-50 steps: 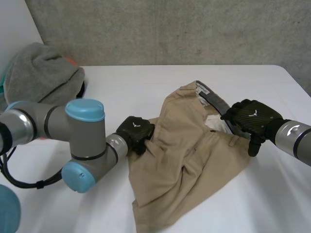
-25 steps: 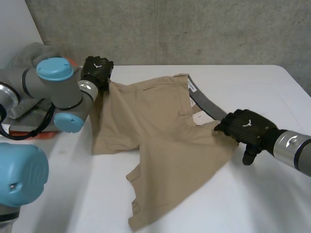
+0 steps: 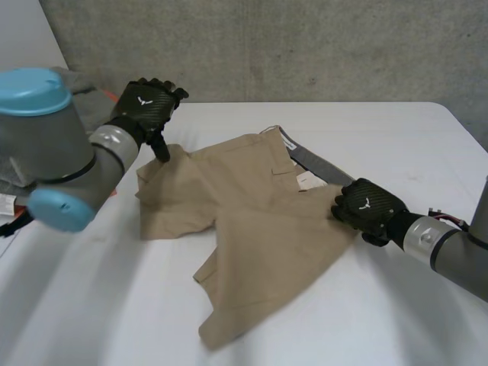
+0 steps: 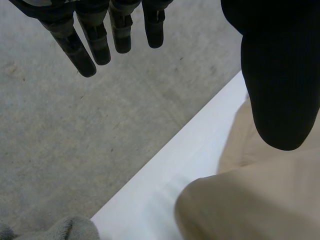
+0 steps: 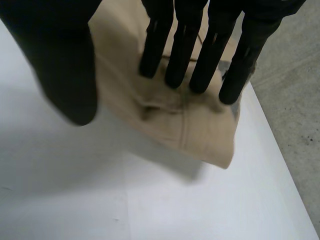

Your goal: Fold the laundry.

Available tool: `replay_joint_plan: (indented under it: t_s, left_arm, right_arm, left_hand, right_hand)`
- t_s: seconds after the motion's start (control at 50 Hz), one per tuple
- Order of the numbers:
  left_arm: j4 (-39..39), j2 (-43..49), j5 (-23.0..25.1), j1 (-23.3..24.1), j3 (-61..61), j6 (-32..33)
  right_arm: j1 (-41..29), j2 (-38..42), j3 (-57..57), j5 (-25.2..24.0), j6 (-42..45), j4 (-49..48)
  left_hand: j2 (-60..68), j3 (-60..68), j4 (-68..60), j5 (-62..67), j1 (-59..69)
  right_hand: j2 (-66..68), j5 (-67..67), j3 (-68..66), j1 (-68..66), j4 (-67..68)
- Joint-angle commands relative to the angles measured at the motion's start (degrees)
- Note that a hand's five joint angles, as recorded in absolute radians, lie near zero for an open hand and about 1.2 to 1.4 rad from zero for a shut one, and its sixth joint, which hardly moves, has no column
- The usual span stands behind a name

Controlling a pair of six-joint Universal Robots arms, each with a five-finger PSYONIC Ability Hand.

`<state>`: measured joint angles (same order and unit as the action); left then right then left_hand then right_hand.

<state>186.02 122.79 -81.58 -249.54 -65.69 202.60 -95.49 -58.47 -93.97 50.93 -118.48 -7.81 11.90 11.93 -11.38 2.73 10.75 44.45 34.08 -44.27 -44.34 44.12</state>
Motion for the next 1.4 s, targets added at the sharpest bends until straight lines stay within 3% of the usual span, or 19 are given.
replay_joint_plan:
  t_s: [0.02, 0.18, 0.3, 0.4, 0.48, 0.66, 0.78, 0.8, 0.84, 0.94, 1.06, 1.2, 1.3, 1.4]
  left_arm:
    - [-4.4, -16.8, 0.7, 3.8, -19.6, -3.3]
    - [-10.8, -27.3, 8.2, 9.7, -38.1, -9.6]
    - [-11.1, -28.8, 10.6, 12.0, -44.0, -10.0]
    - [-10.4, -28.3, 10.7, 14.4, -46.8, -9.8]
    - [-6.9, -24.7, 10.1, 15.4, -47.0, -9.3]
    - [0.4, -13.1, 4.7, 15.8, -41.4, -3.6]
    - [1.0, -8.0, 1.4, 16.3, -38.1, 2.3]
    - [1.4, -7.9, 0.8, 16.5, -37.6, 3.8]
    - [2.1, -8.3, 0.4, 16.5, -37.1, 4.6]
    - [5.8, -13.2, -1.4, 15.9, -37.3, 3.5]
    - [7.2, -26.5, -2.1, 12.5, -35.3, -1.7]
    - [-2.8, -36.0, 2.2, 5.8, -26.7, -9.5]
    - [-13.5, -27.1, 5.9, 0.2, -18.7, -12.0]
    - [-20.3, -13.2, 6.3, -0.3, -9.6, -11.3]
  right_arm:
    - [-2.5, 4.2, 2.0, 2.7, -2.1, -5.7]
    - [-6.1, 1.9, 2.7, 8.7, -10.4, -7.8]
    - [-8.4, 0.6, 3.5, 12.3, -13.2, -4.9]
    - [-9.0, 0.6, 4.1, 14.3, -14.2, -3.7]
    - [-9.3, 0.6, 4.1, 15.3, -15.4, -3.6]
    - [-9.3, 0.3, 3.5, 16.1, -16.3, -3.1]
    - [-9.2, -0.2, 3.5, 17.1, -16.7, -2.7]
    - [-9.1, -0.3, 3.4, 17.2, -16.8, -2.5]
    - [-9.1, -0.8, 3.2, 17.4, -16.8, -2.1]
    - [-8.4, -4.7, 3.3, 18.8, -16.2, 2.0]
    - [-7.3, -16.3, 8.5, 20.0, -15.9, 17.0]
    - [-6.4, -23.4, 18.9, 19.6, -21.2, 31.6]
    - [-8.8, -19.2, 22.1, 17.5, -21.9, 40.0]
    - [-13.6, -12.0, 24.3, 18.5, -21.6, 40.0]
  left_hand:
    - [9.4, 9.3, -9.9, 8.5, 10.5]
    - [25.7, 25.7, -26.2, 24.9, 26.8]
    - [27.6, 27.6, -28.1, 26.7, 28.7]
    - [27.6, 27.6, -28.1, 26.8, 28.7]
    - [19.9, 19.8, -20.4, 19.0, 21.0]
    - [18.0, 18.0, -18.5, 17.1, 19.1]
    - [37.3, 37.3, -37.8, 36.5, 38.4]
    - [52.7, 52.6, -53.2, 51.8, 53.8]
    - [68.0, 68.0, -68.5, 67.2, 69.2]
    - [68.1, 68.1, -68.6, 67.3, 69.2]
    - [68.1, 68.1, -68.6, 67.3, 69.2]
    - [68.1, 68.1, -68.6, 67.3, 69.2]
    - [68.1, 68.1, -68.6, 67.3, 69.2]
    - [68.1, 68.1, -68.6, 67.3, 69.2]
  right_hand:
    - [35.5, 35.9, -35.7, -35.7, 35.9]
    - [35.5, 35.9, -35.7, -35.7, 35.9]
    - [35.5, 35.9, -35.7, -35.7, 35.9]
    - [35.5, 35.9, -35.7, -35.7, 35.9]
    - [35.5, 35.9, -35.7, -35.7, 35.9]
    - [35.5, 35.9, -35.7, -35.7, 35.9]
    - [35.5, 35.9, -35.7, -35.7, 35.9]
    - [35.5, 35.9, -35.7, -35.7, 35.9]
    - [35.5, 35.9, -35.7, -35.7, 35.9]
    - [35.5, 35.9, -35.7, -35.7, 35.9]
    - [35.5, 35.9, -35.7, -35.7, 35.9]
    - [35.5, 35.9, -35.7, -35.7, 35.9]
    - [35.5, 35.9, -35.7, -35.7, 35.9]
    - [35.5, 35.9, -35.7, -35.7, 35.9]
